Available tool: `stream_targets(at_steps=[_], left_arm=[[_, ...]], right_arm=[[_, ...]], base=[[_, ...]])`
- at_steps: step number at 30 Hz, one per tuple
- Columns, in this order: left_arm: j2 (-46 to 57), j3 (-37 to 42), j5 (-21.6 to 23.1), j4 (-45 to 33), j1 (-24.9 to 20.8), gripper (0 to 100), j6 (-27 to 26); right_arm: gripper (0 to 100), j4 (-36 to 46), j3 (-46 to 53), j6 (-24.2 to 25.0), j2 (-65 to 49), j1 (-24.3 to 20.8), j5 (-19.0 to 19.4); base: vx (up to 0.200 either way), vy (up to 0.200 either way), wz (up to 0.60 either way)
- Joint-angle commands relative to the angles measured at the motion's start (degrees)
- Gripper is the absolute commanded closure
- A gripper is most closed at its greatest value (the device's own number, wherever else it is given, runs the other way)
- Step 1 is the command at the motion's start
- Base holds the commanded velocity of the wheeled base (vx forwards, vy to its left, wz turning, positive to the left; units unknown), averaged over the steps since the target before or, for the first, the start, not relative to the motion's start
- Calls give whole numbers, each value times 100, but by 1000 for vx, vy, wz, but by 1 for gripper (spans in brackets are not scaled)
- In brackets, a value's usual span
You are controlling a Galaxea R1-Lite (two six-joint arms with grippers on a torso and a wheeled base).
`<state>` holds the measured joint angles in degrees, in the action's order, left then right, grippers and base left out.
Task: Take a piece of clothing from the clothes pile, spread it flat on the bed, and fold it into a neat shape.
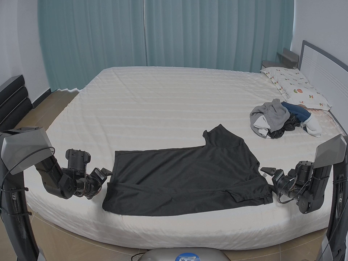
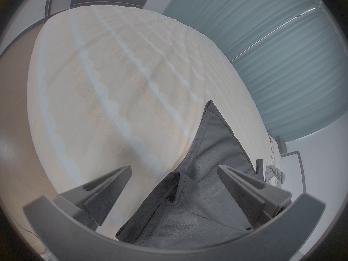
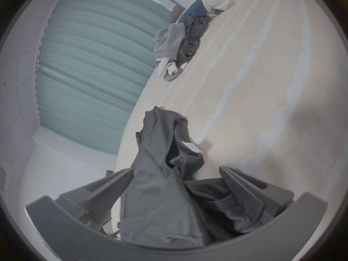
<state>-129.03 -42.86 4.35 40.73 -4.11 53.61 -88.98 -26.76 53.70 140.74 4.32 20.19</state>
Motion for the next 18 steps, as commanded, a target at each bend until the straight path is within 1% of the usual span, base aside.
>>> stream_targets(at_steps=[1, 4, 6, 12, 18], left_arm=[[35, 32, 13, 23, 15, 0, 167], [62, 41, 75, 23, 50, 0, 220], [79, 41, 75, 23, 50, 0, 220], [44, 59, 57, 23, 24, 0, 184], [62, 50, 66, 23, 33, 0, 193]], right_arm=[[0, -41, -110, 528, -214, 113, 126], [0, -41, -154, 791, -293, 201, 196], [0, -41, -163, 818, -293, 210, 249], [0, -41, -154, 774, -275, 192, 258], [0, -41, -154, 774, -258, 175, 258]], base=[[0, 0, 0], [0, 0, 0], [0, 0, 0], [200, 0, 0], [0, 0, 0]])
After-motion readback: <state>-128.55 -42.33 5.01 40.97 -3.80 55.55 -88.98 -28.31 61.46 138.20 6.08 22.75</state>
